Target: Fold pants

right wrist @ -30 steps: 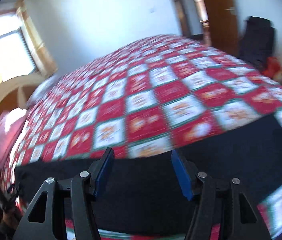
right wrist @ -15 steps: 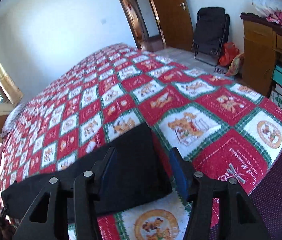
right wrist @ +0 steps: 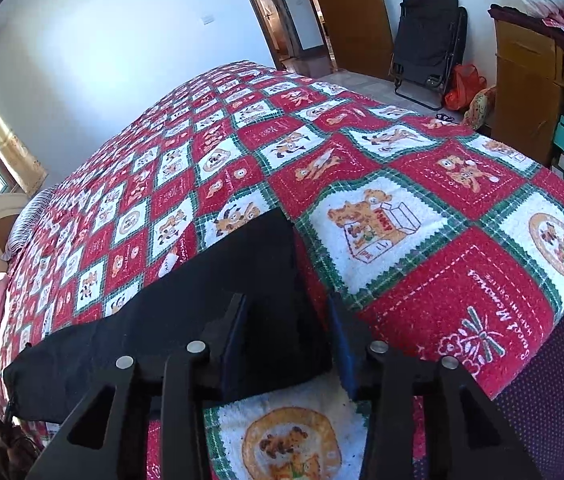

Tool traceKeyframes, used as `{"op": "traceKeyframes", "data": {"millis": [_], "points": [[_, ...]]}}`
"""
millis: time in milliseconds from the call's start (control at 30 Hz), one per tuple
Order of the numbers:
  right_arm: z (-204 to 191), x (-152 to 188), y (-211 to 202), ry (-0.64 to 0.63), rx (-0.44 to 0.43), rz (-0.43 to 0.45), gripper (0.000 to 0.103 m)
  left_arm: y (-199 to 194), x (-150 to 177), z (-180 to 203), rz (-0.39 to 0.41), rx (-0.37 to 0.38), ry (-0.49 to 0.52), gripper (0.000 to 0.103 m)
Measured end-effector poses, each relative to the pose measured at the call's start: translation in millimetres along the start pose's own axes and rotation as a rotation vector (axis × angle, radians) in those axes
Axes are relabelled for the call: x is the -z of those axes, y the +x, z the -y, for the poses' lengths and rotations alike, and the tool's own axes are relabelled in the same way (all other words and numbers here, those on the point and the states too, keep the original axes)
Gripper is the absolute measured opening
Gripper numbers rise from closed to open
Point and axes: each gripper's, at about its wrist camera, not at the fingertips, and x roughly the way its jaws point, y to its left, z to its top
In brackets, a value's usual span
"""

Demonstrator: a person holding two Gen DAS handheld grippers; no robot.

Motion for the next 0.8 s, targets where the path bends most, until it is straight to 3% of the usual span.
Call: {"op": "traceKeyframes", "data": {"millis": [67, 133, 200, 500, 800], "points": [[-7, 3, 4, -0.035, 0.013, 0.007, 0.041, 0, 1, 0, 0.004, -0.001, 0.0, 0.103], [-13, 4, 3, -0.054, 0.017, 0.023, 0.018, 0, 0, 0, 0.003, -0.001, -0.001, 0.103], [-16, 3, -1, -0.039, -0.022, 0.039, 0.016, 1, -1, 0, -0.003, 0.001, -0.001, 0.103], [-49, 4, -23, -0.085, -0.034, 0.141, 0.015, 1, -1, 0, -0.005, 0.001, -0.002, 0.103], [-124, 17, -53, -0.241, -0.105, 0.213, 0.015, -1, -3, -1, -0.028, -0.007, -0.01, 0.103]]}}
